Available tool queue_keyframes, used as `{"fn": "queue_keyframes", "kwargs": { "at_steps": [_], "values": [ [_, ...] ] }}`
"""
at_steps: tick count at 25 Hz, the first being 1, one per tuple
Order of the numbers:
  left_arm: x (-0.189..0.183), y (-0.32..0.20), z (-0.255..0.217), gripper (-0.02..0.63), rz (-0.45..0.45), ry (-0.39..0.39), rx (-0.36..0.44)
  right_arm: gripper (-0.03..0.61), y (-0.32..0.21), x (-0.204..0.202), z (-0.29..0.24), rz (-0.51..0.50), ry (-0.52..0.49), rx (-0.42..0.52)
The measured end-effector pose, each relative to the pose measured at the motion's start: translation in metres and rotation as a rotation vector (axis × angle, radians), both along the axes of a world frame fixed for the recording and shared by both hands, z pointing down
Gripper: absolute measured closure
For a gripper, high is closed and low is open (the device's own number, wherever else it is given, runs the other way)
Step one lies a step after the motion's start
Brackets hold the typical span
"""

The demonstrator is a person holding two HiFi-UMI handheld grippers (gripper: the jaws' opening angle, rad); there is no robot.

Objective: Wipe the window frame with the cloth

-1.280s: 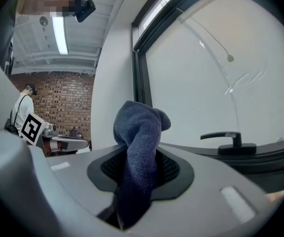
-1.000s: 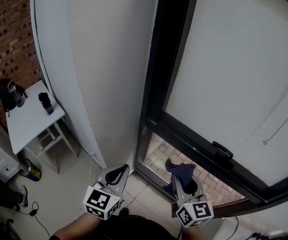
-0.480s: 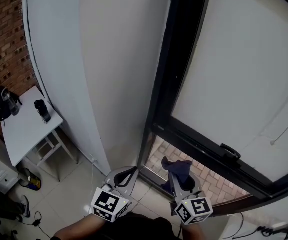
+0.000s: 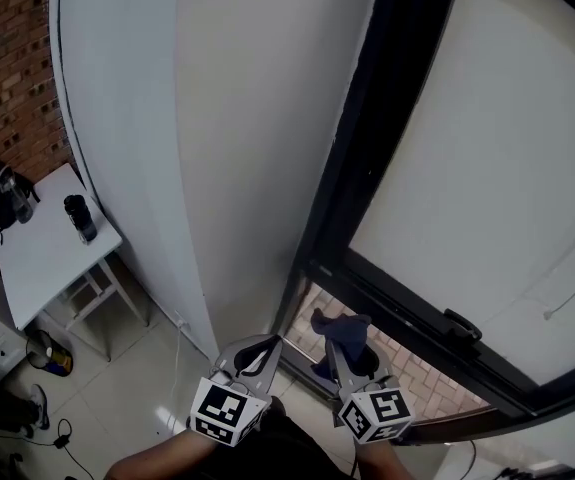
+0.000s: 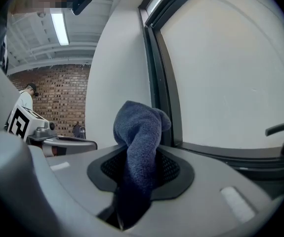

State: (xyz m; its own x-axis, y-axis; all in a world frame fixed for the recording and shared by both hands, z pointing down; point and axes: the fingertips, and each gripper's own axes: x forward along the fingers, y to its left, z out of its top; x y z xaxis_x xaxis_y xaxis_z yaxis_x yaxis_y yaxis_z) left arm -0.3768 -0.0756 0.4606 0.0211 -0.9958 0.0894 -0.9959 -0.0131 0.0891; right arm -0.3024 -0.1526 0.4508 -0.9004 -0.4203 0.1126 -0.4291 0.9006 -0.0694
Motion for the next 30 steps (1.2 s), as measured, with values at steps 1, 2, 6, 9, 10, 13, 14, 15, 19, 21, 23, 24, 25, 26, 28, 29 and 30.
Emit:
{"fn": "queue_keyframes", "kwargs": {
  "at_steps": [1, 2, 6, 9, 10, 13, 14, 15, 19, 21, 23, 24, 25, 26, 28, 29, 30],
  "values": [
    [-0.003, -0.004, -0.001, 0.62, -0.01, -0.006, -0.001, 0.451, -0.004, -0.005, -0.001, -0.007, -0.004, -0.002],
    [-0.006, -0.008, -0.003, 0.62, -0.02, -0.014, -0.001, 0.452, -0.009, -0.009, -0.002, -0.013, -0.009, -0.005],
    [-0.011, -0.029, -0.012, 0.62, -0.036, -0.041, 0.008, 0.451, -0.035, -0.023, -0.008, -0.016, -0.02, -0.003],
    [-0.014, -0.043, -0.015, 0.62, -0.039, -0.034, 0.01, 0.451, -0.052, -0.035, -0.012, -0.016, -0.01, 0.001],
    [-0.016, -0.048, -0.015, 0.62, -0.043, -0.036, 0.01, 0.451, -0.057, -0.04, -0.012, -0.015, -0.002, 0.002],
    [-0.019, -0.063, -0.017, 0.62, -0.051, -0.046, 0.007, 0.451, -0.076, -0.055, -0.009, -0.004, 0.024, -0.004],
    [-0.019, -0.067, -0.018, 0.62, -0.052, -0.047, 0.006, 0.451, -0.082, -0.06, -0.007, 0.0, 0.032, -0.008],
    [-0.019, -0.071, -0.019, 0.62, -0.051, -0.046, 0.005, 0.451, -0.088, -0.065, -0.005, 0.002, 0.038, -0.013],
    [-0.021, -0.083, -0.017, 0.62, -0.055, -0.052, -0.018, 0.451, -0.109, -0.079, -0.004, 0.017, 0.048, -0.024],
    [-0.022, -0.086, -0.016, 0.62, -0.054, -0.054, -0.022, 0.451, -0.115, -0.084, -0.005, 0.021, 0.05, -0.021],
    [-0.023, -0.088, -0.015, 0.62, -0.055, -0.052, -0.025, 0.451, -0.118, -0.088, -0.004, 0.026, 0.055, -0.019],
    [-0.024, -0.089, -0.014, 0.62, -0.056, -0.052, -0.027, 0.451, -0.119, -0.089, -0.004, 0.026, 0.057, -0.02],
    [-0.025, -0.091, -0.014, 0.62, -0.056, -0.052, -0.028, 0.451, -0.12, -0.091, -0.003, 0.025, 0.058, -0.022],
    [-0.026, -0.093, -0.013, 0.62, -0.056, -0.052, -0.029, 0.451, -0.121, -0.093, -0.003, 0.023, 0.058, -0.024],
    [-0.029, -0.096, -0.014, 0.62, -0.06, -0.052, -0.029, 0.451, -0.123, -0.094, -0.004, 0.023, 0.055, -0.024],
    [-0.03, -0.097, -0.014, 0.62, -0.062, -0.053, -0.029, 0.451, -0.123, -0.094, -0.004, 0.023, 0.054, -0.024],
    [-0.031, -0.098, -0.014, 0.62, -0.064, -0.054, -0.028, 0.451, -0.123, -0.094, -0.004, 0.024, 0.053, -0.024]
  ]
}}
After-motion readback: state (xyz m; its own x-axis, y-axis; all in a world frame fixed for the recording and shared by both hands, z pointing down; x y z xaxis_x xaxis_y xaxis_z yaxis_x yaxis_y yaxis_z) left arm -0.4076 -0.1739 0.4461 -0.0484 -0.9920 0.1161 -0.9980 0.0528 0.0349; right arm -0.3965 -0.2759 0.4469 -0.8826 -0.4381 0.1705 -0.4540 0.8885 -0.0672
